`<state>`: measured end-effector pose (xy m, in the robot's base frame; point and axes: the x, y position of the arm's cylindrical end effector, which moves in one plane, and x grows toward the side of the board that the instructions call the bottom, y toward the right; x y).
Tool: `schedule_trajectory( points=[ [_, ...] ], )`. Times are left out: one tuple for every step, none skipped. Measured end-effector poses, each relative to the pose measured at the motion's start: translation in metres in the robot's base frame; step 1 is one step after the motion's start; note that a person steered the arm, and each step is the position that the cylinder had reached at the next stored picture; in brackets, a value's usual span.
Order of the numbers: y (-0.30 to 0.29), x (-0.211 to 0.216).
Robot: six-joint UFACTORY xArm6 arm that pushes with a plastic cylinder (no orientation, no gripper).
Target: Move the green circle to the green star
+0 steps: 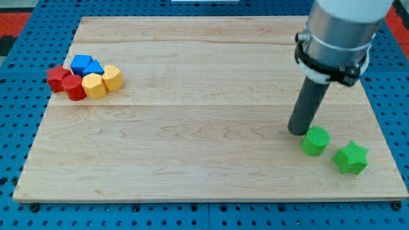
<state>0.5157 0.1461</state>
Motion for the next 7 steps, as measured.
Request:
schedule_trajectory(
  points=[
    [-0.014,0.007],
    [-0.029,-0.006],
    [-0.029,-0.011],
    [-0.020,-0.009],
    [-0.017,0.009],
    [-0.017,0.003],
    [-0.013,-0.022]
  ],
)
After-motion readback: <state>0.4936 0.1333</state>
